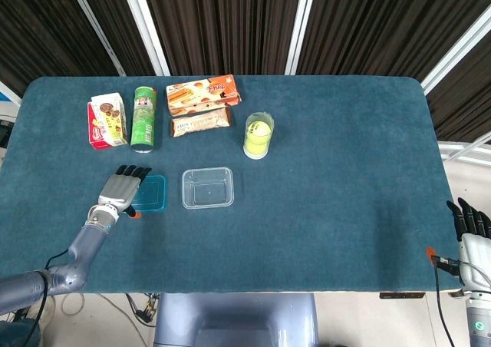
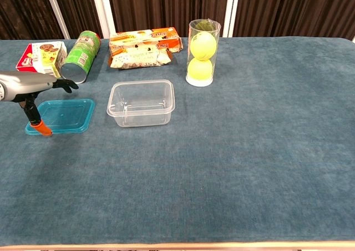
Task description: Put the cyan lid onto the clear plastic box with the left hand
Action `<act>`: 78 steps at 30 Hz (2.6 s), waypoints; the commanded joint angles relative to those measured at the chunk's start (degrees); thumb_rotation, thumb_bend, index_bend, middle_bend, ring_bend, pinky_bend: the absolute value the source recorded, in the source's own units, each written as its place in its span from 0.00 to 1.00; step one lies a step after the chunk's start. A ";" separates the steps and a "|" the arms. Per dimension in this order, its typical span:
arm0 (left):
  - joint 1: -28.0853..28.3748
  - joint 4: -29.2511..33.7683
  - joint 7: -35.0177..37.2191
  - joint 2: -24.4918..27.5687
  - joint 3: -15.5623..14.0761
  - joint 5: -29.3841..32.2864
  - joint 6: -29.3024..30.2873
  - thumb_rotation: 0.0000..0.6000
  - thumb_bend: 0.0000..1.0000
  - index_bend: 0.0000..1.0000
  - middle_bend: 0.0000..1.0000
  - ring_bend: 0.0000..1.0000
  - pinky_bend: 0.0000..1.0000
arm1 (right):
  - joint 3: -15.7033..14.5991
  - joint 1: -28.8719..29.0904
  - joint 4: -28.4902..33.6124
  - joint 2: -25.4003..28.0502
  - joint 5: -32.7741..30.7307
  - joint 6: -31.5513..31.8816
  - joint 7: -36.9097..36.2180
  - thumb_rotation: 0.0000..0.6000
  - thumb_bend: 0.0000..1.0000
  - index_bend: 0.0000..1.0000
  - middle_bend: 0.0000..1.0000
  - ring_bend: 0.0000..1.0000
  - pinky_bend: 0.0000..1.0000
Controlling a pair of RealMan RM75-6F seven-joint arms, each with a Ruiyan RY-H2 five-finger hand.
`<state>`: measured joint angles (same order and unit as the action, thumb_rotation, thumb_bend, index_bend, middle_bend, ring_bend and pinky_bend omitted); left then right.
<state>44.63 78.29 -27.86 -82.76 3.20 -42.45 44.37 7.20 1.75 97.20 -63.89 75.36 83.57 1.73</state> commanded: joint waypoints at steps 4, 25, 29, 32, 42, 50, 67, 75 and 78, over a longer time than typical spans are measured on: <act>0.40 -0.80 -0.43 -0.83 -0.57 0.30 -0.06 1.00 0.01 0.00 0.09 0.00 0.01 | 0.04 -0.02 -0.01 0.01 -0.09 0.04 0.00 1.00 0.29 0.10 0.00 0.00 0.00; 1.08 -3.99 -0.59 -3.06 -1.40 0.20 -0.61 1.00 0.01 0.01 0.14 0.00 0.00 | -0.02 0.03 0.04 0.00 -0.09 -0.08 0.07 1.00 0.29 0.10 0.00 0.00 0.00; 1.03 -4.22 -0.74 -3.41 -1.64 -0.42 -0.21 1.00 0.02 0.03 0.21 0.00 0.00 | 0.01 -0.01 0.04 0.00 -0.11 0.02 0.03 1.00 0.29 0.10 0.00 0.00 0.00; 0.98 -4.61 -1.20 -3.62 -1.90 -0.56 0.18 1.00 0.07 0.05 0.28 0.00 0.00 | 0.01 -0.01 0.02 0.01 -0.12 -0.02 -0.03 1.00 0.29 0.10 0.00 0.00 0.00; 0.60 -4.64 -1.45 -3.73 -1.73 -1.29 1.48 1.00 0.22 0.10 0.38 0.00 0.00 | 0.02 -0.01 0.11 0.01 -0.26 -0.10 -0.03 1.00 0.29 0.10 0.00 0.00 0.00; 0.18 -3.40 -0.35 -2.66 -1.11 -1.07 1.45 1.00 0.26 0.14 0.44 0.00 0.00 | 0.04 -0.02 0.18 0.02 -0.34 -0.11 -0.01 1.00 0.29 0.10 0.00 0.00 0.00; -0.49 -1.52 0.89 -1.38 -0.14 -2.12 2.94 1.00 0.26 0.14 0.46 0.01 0.00 | 0.07 -0.04 0.26 0.06 -0.39 -0.12 -0.18 1.00 0.29 0.10 0.00 0.00 0.00; -1.06 3.45 2.38 2.13 1.08 -3.14 4.41 1.00 0.26 0.14 0.46 0.01 0.00 | 0.10 -0.05 0.26 0.04 -0.36 -0.01 -0.15 1.00 0.29 0.10 0.00 0.00 0.00; -0.91 6.76 2.22 4.42 1.72 -3.35 5.16 1.00 0.26 0.15 0.46 0.01 0.00 | 0.10 -0.04 0.28 0.04 -0.35 -0.02 -0.15 1.00 0.29 0.10 0.00 0.00 0.00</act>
<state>43.70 83.51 -25.69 -79.60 4.45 -45.58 49.00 7.30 1.71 97.48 -63.86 75.01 83.54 1.58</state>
